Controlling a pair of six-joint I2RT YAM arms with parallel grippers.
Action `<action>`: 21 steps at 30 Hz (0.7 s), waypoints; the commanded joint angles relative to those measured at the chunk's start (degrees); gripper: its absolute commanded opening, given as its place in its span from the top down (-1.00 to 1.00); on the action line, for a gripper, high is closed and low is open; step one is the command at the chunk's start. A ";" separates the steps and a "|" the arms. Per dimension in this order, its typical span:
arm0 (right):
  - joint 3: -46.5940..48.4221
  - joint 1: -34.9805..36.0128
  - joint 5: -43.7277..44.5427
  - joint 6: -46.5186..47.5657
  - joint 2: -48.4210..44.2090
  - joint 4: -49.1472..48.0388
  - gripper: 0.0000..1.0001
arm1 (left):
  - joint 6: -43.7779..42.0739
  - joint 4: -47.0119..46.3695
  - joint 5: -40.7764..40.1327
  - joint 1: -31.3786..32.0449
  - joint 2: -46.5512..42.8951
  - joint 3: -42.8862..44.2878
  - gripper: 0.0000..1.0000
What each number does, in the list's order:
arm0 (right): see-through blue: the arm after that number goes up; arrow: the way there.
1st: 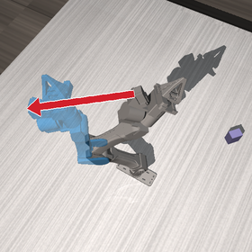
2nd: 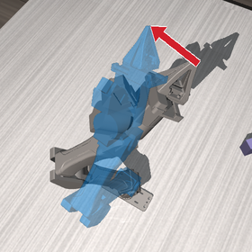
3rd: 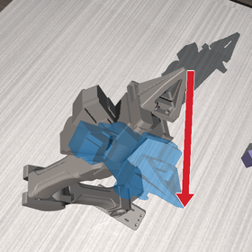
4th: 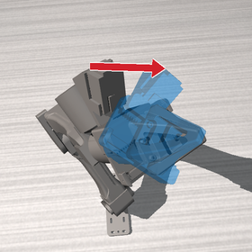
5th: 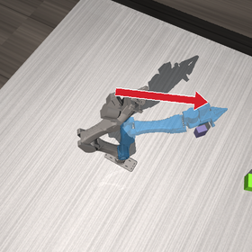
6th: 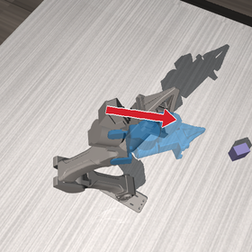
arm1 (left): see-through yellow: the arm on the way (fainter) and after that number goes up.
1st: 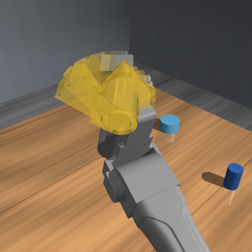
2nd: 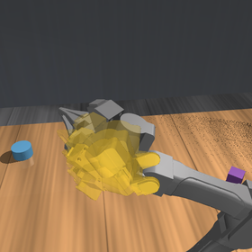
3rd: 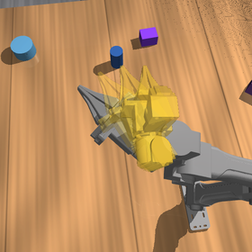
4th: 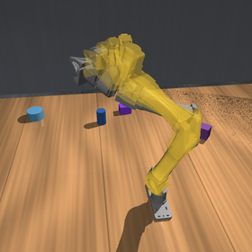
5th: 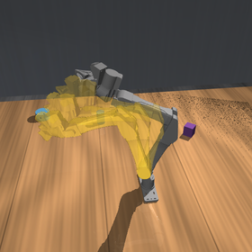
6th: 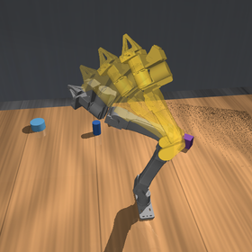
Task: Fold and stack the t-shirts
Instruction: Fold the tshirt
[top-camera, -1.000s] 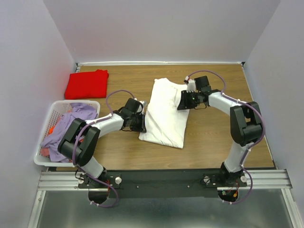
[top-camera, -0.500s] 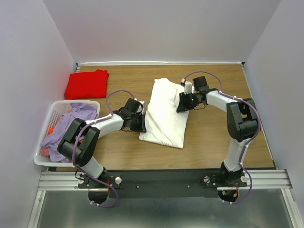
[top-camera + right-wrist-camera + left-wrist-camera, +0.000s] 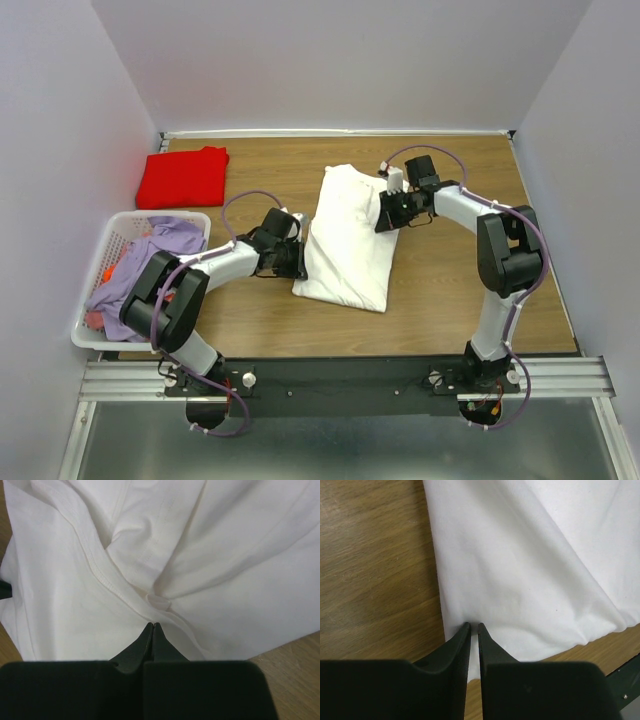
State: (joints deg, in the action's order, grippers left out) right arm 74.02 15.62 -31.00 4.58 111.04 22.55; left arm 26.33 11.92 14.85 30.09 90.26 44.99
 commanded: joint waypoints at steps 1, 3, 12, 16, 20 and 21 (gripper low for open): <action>3.15 -0.76 3.66 0.69 1.37 0.74 0.99 | -1.45 4.42 -1.76 0.24 0.09 -3.15 0.62; 3.24 -0.94 4.37 0.69 1.19 0.75 0.99 | -1.36 4.42 -1.84 0.24 -0.08 -3.68 0.62; 1.74 -3.22 6.39 0.61 0.40 0.75 0.99 | -0.93 4.78 -2.72 0.24 -0.70 -4.65 0.62; 1.48 -3.93 7.10 0.52 0.22 0.66 0.99 | -1.01 4.86 -2.81 0.24 -0.52 -4.83 0.62; 1.48 -4.02 7.27 0.26 0.58 0.75 0.99 | -0.75 4.86 -2.90 0.15 -0.43 -4.74 0.62; 1.39 -4.10 7.53 0.25 0.66 0.75 0.99 | -0.84 4.86 -2.99 0.24 -0.35 -4.65 0.62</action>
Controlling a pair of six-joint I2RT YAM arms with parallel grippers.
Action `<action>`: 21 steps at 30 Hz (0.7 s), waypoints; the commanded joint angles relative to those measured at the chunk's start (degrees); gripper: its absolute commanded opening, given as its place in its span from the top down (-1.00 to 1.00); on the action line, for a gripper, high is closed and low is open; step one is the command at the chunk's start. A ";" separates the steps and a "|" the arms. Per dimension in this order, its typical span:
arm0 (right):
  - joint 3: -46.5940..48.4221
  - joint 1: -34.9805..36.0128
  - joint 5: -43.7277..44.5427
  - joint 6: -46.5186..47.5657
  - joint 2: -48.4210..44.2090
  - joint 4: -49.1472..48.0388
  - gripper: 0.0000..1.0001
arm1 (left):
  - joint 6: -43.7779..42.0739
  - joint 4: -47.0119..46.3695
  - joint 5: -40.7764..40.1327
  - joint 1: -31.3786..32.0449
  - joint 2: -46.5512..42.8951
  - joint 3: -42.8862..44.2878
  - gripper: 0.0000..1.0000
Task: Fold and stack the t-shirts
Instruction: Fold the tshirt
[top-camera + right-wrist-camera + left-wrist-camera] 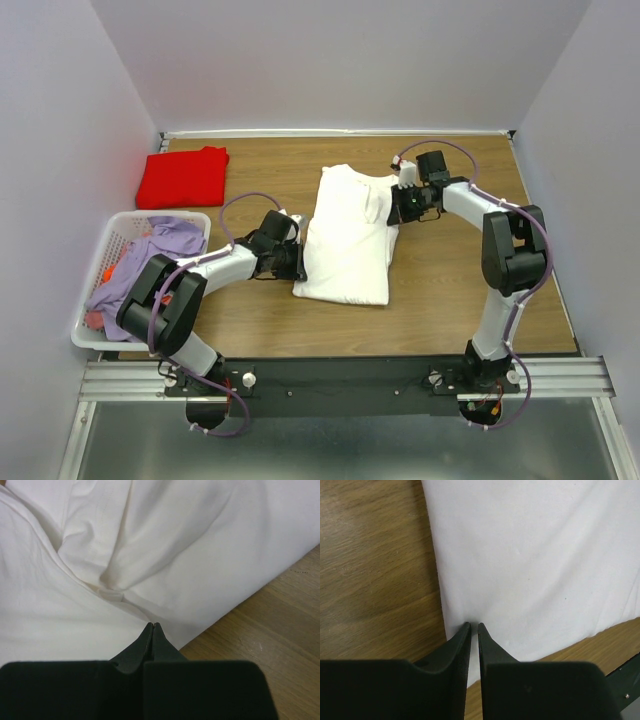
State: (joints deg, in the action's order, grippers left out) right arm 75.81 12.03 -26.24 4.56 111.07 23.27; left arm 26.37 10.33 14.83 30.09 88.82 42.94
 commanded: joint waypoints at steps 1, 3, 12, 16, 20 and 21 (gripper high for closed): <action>-0.57 -0.43 3.38 0.19 0.73 -0.06 0.98 | -0.88 6.72 -2.88 0.24 1.01 -2.60 0.62; -0.58 -0.52 3.48 -0.16 0.73 0.02 0.88 | -0.71 6.72 -2.96 0.24 0.83 -2.68 0.62; -0.83 -0.43 4.08 -8.23 -4.18 -0.06 0.16 | 0.00 6.37 -3.05 0.24 0.22 -1.19 0.58; -4.08 -0.52 3.66 -13.95 -8.31 -0.24 0.12 | 0.17 6.20 -2.79 0.24 0.31 -0.93 0.54; -9.08 -0.43 -4.05 -19.05 -12.80 -2.52 0.21 | 0.17 6.11 -2.70 0.24 0.48 -0.75 0.54; -10.23 -0.34 -5.04 -21.32 -13.33 -2.87 0.24 | 0.17 6.11 -2.70 0.24 0.66 -0.84 0.54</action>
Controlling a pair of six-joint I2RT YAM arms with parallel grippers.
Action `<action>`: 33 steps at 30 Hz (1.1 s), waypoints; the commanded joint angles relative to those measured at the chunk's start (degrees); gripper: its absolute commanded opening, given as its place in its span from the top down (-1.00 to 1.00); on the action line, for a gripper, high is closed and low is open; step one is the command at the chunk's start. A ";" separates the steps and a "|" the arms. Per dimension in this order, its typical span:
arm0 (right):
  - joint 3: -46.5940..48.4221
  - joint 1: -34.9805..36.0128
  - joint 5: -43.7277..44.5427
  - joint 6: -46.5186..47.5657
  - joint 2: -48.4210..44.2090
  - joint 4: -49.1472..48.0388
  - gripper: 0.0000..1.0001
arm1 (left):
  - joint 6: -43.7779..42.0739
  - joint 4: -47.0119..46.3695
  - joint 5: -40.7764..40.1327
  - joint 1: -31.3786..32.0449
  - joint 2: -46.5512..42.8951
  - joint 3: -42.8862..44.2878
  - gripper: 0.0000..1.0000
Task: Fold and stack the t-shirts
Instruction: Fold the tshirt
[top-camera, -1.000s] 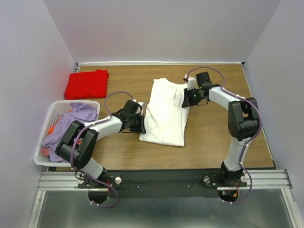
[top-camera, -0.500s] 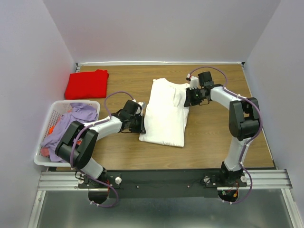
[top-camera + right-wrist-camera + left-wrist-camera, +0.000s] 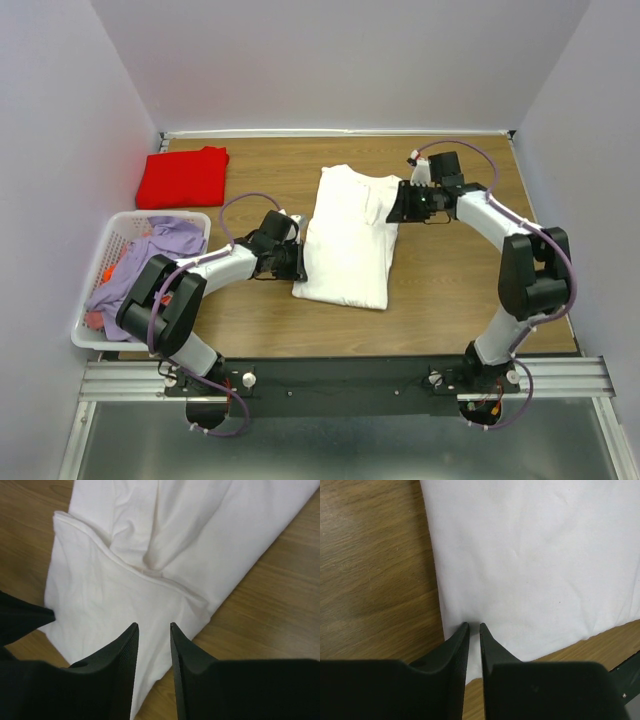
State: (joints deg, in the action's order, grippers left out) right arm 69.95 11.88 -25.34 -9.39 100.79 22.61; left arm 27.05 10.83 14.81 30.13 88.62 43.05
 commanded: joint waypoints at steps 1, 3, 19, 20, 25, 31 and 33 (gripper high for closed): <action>-5.43 -0.10 -6.55 -8.62 -3.75 -2.66 0.25 | -0.50 5.61 -2.68 0.19 0.77 -0.86 0.54; -9.21 -0.10 -8.40 -11.35 -4.29 -4.85 0.31 | -0.50 5.61 -2.59 0.19 0.85 -0.95 0.54; -18.45 -8.88 -1.90 -14.43 4.50 -12.15 0.46 | -0.24 5.96 -3.47 0.10 -0.55 -3.67 0.55; -18.28 -9.85 -2.08 -14.26 4.59 -11.98 0.46 | -0.24 6.13 -3.64 0.10 -1.07 -3.76 0.55; -16.08 -11.62 -3.92 -11.71 3.28 -11.54 0.45 | 0.11 6.48 -3.65 0.19 -1.61 -3.85 0.55; -18.00 -10.39 -8.76 -16.45 -3.13 -10.22 0.28 | 1.69 7.01 -3.03 0.81 -5.64 -2.27 0.18; -21.06 -7.24 -6.75 -18.63 -8.05 -8.64 0.18 | 2.57 8.23 -3.55 0.81 -8.02 -0.87 -0.13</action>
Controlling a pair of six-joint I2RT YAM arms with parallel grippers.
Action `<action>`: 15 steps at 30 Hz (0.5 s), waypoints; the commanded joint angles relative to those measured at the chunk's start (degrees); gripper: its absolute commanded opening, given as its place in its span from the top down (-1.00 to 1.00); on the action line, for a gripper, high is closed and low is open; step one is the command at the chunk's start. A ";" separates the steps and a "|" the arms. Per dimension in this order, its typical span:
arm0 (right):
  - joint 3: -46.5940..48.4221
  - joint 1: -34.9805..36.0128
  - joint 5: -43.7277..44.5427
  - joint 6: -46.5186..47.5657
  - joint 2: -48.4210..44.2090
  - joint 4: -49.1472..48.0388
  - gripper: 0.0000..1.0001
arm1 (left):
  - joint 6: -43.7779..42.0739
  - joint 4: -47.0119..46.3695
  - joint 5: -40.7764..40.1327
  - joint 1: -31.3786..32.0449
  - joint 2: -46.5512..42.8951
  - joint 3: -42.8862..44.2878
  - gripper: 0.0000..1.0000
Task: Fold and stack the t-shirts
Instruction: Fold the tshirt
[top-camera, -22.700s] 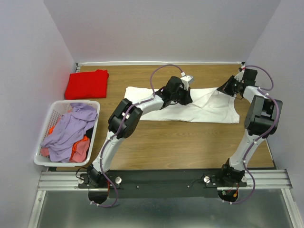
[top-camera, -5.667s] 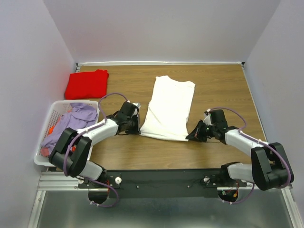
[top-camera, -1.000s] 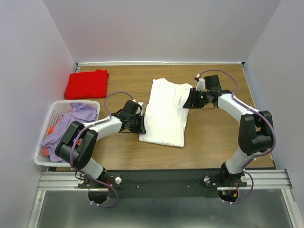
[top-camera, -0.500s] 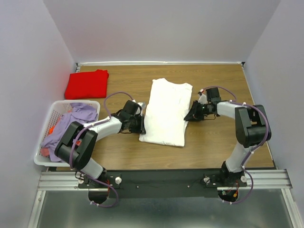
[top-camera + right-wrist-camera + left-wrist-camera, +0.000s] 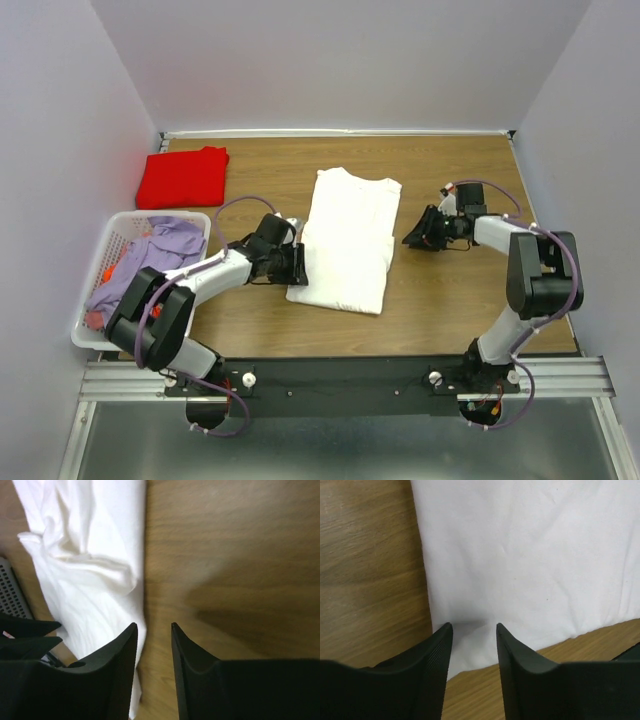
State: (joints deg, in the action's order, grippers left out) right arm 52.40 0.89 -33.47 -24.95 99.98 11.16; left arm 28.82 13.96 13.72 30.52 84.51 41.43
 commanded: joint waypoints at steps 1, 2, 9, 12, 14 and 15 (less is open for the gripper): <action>-4.67 5.08 2.35 -3.96 -8.83 4.38 0.14 | 1.32 5.64 -3.34 0.50 -5.48 1.19 -0.19; -6.16 6.22 3.49 -5.10 -10.93 4.40 0.14 | 1.42 6.34 -4.21 0.50 -5.50 1.72 -0.24; -20.04 11.68 10.97 -18.10 -31.84 9.84 -0.15 | 1.86 12.49 -12.30 0.50 -10.51 3.13 -0.61; -24.43 13.17 9.66 -22.93 -38.01 10.81 -0.22 | 1.86 12.76 -11.96 0.50 -10.07 0.68 -0.61; -27.25 13.88 7.74 -24.87 -39.43 10.12 -0.26 | 2.03 12.24 -11.43 0.42 -9.54 -0.29 -0.61; -27.96 14.58 6.85 -25.49 -39.25 9.42 -0.27 | 1.94 12.06 -11.43 0.41 -9.45 -0.65 -0.61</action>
State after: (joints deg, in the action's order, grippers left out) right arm 28.62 13.63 -26.20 -43.66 61.52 19.29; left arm 30.30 23.88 4.45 30.79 74.52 42.76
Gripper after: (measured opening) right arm 0.622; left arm 0.805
